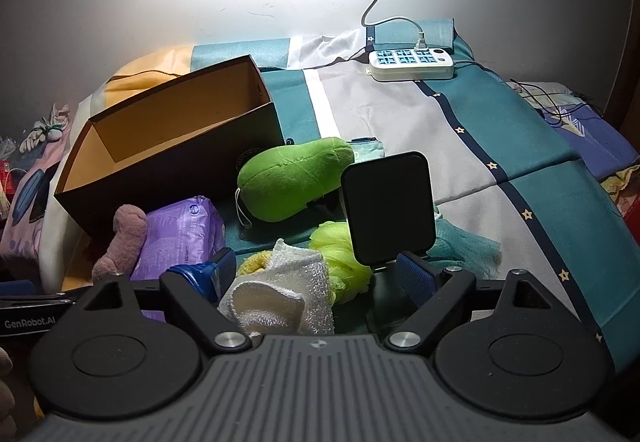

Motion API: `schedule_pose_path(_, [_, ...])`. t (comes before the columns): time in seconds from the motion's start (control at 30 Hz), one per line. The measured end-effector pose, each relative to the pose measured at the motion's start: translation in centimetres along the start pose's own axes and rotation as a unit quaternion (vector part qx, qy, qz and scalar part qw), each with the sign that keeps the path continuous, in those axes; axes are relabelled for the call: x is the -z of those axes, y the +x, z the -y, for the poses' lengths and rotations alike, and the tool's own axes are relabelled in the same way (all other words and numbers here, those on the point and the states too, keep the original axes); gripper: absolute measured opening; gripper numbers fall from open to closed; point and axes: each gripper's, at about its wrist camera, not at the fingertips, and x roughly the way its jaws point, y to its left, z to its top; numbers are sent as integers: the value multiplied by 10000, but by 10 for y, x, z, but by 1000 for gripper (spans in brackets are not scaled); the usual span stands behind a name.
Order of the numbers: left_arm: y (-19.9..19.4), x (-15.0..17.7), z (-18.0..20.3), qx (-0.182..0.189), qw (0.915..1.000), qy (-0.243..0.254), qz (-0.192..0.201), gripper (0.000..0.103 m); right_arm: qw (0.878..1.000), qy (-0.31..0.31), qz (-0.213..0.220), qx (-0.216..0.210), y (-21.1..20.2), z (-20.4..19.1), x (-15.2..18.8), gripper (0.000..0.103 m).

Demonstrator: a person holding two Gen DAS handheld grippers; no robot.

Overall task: Organize soft objects
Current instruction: 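Move both tools toward the pile of soft items beside the box, then grasp the grey sock with the left tool while the right tool grasps the white towel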

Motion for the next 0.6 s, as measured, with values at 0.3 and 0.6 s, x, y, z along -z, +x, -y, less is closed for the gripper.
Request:
schedule_pose_path(0.3, [3,4,-11,-55,9999,-108,-72,92,9996,-78,-33,-261,1,-7,3,73])
schedule_pose_path(0.6, [0,14,-30,381,9989,-190,174,93,9979,-102,-40,-636,-1,-4,6,73])
